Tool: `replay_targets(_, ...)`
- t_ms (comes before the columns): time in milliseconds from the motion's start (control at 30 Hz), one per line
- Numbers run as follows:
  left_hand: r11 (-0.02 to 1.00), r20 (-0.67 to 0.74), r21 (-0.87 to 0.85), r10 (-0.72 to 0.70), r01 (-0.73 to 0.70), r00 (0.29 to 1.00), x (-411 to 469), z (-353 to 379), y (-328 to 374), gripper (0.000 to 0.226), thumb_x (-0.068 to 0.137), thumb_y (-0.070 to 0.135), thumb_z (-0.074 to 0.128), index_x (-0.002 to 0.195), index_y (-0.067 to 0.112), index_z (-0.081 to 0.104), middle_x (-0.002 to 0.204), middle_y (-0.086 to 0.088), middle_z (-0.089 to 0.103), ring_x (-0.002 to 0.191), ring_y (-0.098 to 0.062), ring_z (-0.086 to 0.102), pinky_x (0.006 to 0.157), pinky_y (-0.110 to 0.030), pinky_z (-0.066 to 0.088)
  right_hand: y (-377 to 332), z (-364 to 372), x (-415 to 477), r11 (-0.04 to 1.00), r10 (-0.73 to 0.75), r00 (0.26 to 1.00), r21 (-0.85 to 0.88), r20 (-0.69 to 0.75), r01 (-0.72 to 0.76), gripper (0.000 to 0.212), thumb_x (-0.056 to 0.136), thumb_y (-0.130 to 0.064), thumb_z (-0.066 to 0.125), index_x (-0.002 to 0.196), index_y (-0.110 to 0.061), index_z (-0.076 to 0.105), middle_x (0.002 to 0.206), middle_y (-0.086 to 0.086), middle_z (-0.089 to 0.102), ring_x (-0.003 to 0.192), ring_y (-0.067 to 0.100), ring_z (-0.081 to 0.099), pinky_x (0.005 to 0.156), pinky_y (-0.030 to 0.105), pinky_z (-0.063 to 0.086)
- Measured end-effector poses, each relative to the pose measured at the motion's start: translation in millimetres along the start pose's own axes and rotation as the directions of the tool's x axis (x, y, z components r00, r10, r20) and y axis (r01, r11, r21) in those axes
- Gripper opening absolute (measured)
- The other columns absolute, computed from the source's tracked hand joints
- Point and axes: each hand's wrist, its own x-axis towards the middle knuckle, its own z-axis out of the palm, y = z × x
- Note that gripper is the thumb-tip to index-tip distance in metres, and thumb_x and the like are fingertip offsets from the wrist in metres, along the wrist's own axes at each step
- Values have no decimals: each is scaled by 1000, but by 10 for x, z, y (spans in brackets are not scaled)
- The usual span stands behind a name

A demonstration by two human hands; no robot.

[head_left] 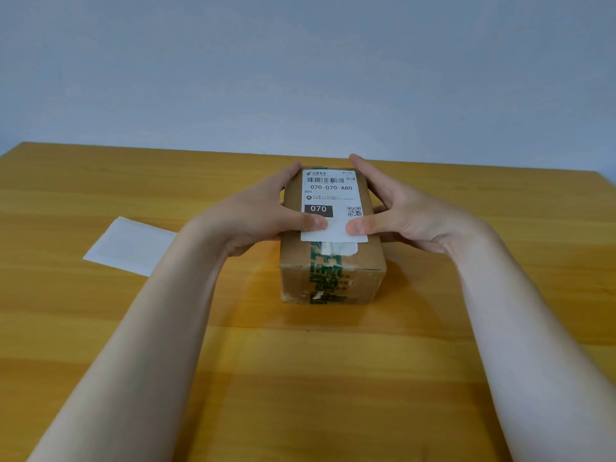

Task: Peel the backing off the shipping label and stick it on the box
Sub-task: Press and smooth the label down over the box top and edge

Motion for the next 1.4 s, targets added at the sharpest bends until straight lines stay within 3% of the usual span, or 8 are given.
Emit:
replay_targets(200, 1000, 81, -22, 0, 2, 997, -29, -74, -36, 122, 78, 7, 85, 168, 32, 6, 127, 19, 60, 123, -16, 66, 94, -33, 62, 6, -22, -54, 999, -36, 994, -1, 99, 36, 133, 69, -7, 90, 168, -45, 10, 172, -16, 25, 124, -8, 63, 98, 23, 56)
replay_targets(433, 994, 166, -109, 16, 2, 986, -38, -134, -86, 132, 69, 6, 84, 169, 32, 1, 138, 12, 65, 127, -15, 66, 92, -30, 61, 34, -41, -78, 999, -38, 985, 39, 169, 32, 139, 66, -7, 91, 166, -52, 6, 172, -19, 23, 134, 5, 61, 103, 31, 56)
replay_targets(533, 996, 111, -89, 20, -10, 994, -30, -75, -47, 120, 82, 0, 81, 167, 39, 5, 125, 21, 71, 114, -13, 73, 89, -36, 63, -13, 9, -44, 1000, -1, 999, 3, 42, 1, 129, 65, -25, 93, 161, -59, 15, 168, -10, 34, 137, 15, 59, 113, 47, 50)
replay_targets(600, 997, 39, -77, 23, -20, 999, -30, -2, 3, 106, 88, 5, 80, 162, 50, 18, 123, 17, 71, 108, -14, 76, 87, -41, 63, -84, 62, -9, 1000, -3, 995, 14, -98, 4, 99, 77, -30, 91, 152, -63, 35, 158, -8, 48, 138, 21, 56, 109, 53, 51)
replay_targets(700, 998, -127, -45, 36, -43, 991, -8, 96, 55, 51, 91, 22, 80, 133, 45, 63, 120, 0, 75, 104, -23, 76, 85, -52, 64, -140, 144, 48, 998, -42, 964, 39, -261, 54, 40, 92, -24, 81, 125, -44, 71, 129, -14, 70, 115, 23, 72, 84, 44, 60)
replay_targets(800, 998, -238, 5, 65, -65, 969, 20, 194, 68, 9, 93, 29, 79, 100, 32, 80, 104, 1, 79, 90, -21, 76, 67, -39, 61, -113, 204, 102, 998, -60, 923, -49, -379, 45, 9, 90, -25, 83, 93, -33, 83, 107, -10, 78, 104, 22, 74, 81, 40, 58)
replay_targets(1033, 993, -348, 88, 104, -78, 932, 86, 287, 30, 4, 92, 32, 78, 89, 33, 80, 100, 5, 76, 91, -16, 73, 78, -38, 62, -130, 275, 104, 999, -19, 905, -55, -425, -4, 6, 86, -26, 86, 83, -30, 84, 88, -10, 79, 89, 16, 73, 76, 34, 55)
replay_targets(1400, 985, -367, 145, 137, -89, 920, 48, 258, 47, 6, 90, 31, 80, 87, 35, 83, 95, 9, 77, 88, -12, 72, 73, -34, 61, -263, 321, -12, 985, -22, 904, -166, -427, -54, 5, 87, -33, 86, 91, -30, 85, 102, -9, 78, 85, 17, 77, 62, 41, 65)
